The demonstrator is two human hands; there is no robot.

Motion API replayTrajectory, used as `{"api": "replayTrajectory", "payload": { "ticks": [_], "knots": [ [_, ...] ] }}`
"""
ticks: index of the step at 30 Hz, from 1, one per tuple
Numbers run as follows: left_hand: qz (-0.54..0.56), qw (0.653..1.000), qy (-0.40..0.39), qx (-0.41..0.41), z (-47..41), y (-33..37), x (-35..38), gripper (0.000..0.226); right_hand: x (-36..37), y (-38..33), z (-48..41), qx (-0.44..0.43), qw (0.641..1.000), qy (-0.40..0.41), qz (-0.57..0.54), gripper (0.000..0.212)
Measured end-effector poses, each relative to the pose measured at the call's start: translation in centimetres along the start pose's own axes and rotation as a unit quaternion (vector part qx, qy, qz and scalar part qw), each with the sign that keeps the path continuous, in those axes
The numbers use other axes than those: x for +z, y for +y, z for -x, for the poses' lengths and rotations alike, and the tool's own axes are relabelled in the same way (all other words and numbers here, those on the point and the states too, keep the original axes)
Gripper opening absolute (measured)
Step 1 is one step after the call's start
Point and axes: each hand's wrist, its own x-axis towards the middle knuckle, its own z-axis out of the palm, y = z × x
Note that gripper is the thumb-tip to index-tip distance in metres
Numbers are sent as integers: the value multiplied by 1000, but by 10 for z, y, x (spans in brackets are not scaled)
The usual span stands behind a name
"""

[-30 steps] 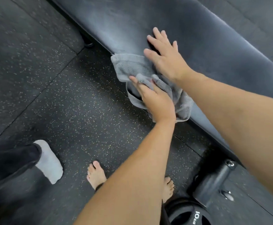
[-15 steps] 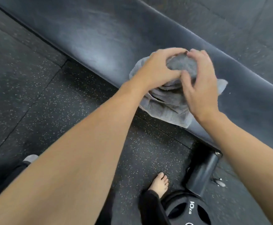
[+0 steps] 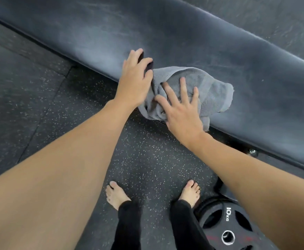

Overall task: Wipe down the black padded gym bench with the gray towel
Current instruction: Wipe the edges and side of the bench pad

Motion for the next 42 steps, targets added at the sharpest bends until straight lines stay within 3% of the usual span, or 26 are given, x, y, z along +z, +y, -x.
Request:
{"api": "replayTrajectory", "payload": {
  "ticks": [3,7,12,16,19,21,23,25,27,29,31,32,35,39,42],
  "knots": [
    [-36,999,-20,23,1,-2,-5,42,-2,5,0,-14,1000,20,4,54],
    [-97,993,-45,49,1,5,-6,40,3,30,33,-6,999,38,25,65],
    [-164,968,-109,154,4,53,28,47,14,78,99,82,996,28,30,79],
    [-180,945,-172,213,10,91,81,56,23,113,152,153,987,40,26,61],
    [-240,942,-119,203,21,89,108,57,28,133,196,247,967,55,-35,58],
    [-255,941,-91,201,24,87,112,57,28,136,221,356,923,74,-124,60],
    [-259,940,-92,202,25,90,113,57,21,129,232,462,845,140,-231,60],
    [-261,939,-85,208,27,98,118,56,13,115,221,550,725,252,-329,58],
    [-266,930,-87,240,24,114,129,56,7,100,192,612,569,358,-417,54],
    [-256,917,-107,288,14,136,144,55,3,84,156,644,434,413,-475,60],
    [-245,900,-131,335,3,164,164,54,-3,75,127,663,343,435,-502,69],
    [-243,892,-138,355,-4,180,175,54,-6,73,118,669,315,444,-506,71],
    [-231,880,-150,386,-22,229,212,54,-6,79,117,673,294,448,-510,73],
    [-288,862,-122,399,-21,254,251,56,5,113,147,670,325,446,-497,77],
    [-269,866,-103,408,-21,250,256,56,14,142,166,677,332,450,-478,77]
  ]
}}
